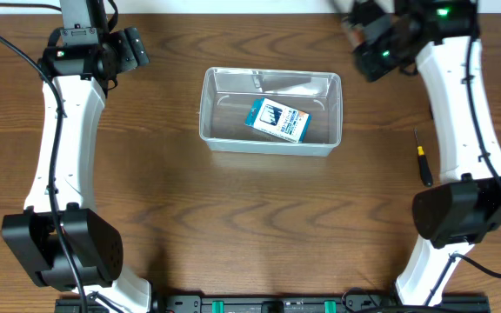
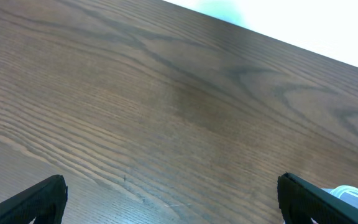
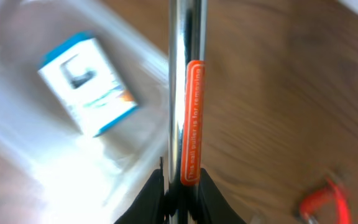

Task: Pack container
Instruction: 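Carry the black screwdriver into the container and lower it beside the box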

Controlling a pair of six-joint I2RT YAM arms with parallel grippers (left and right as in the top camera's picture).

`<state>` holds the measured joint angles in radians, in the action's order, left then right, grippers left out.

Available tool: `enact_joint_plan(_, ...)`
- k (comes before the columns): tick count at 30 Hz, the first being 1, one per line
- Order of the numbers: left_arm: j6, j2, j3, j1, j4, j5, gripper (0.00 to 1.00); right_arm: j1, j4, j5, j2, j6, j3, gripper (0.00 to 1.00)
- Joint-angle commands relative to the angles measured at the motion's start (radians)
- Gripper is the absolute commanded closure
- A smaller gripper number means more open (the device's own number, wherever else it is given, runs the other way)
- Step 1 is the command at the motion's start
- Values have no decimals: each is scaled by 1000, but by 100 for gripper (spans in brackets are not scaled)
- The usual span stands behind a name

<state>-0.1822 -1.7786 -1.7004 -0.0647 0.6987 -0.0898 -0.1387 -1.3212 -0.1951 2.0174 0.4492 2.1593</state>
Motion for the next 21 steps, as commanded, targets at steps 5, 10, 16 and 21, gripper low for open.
enact_joint_plan(5, 14, -14, -5, -2, 0, -16, 2, -111, -100, -153, -8, 484, -3, 99)
enact_joint_plan(10, 14, -14, -5, -2, 0, -16, 2, -155, -105, -153, 0, 576, -34, 99)
enact_joint_plan(16, 14, -14, -5, -2, 0, -16, 2, -187, -100, -153, 28, 600, -89, 99)
enact_joint_plan(21, 13, -14, -5, -2, 0, -16, 2, -202, -88, -153, 71, 599, -144, 99)
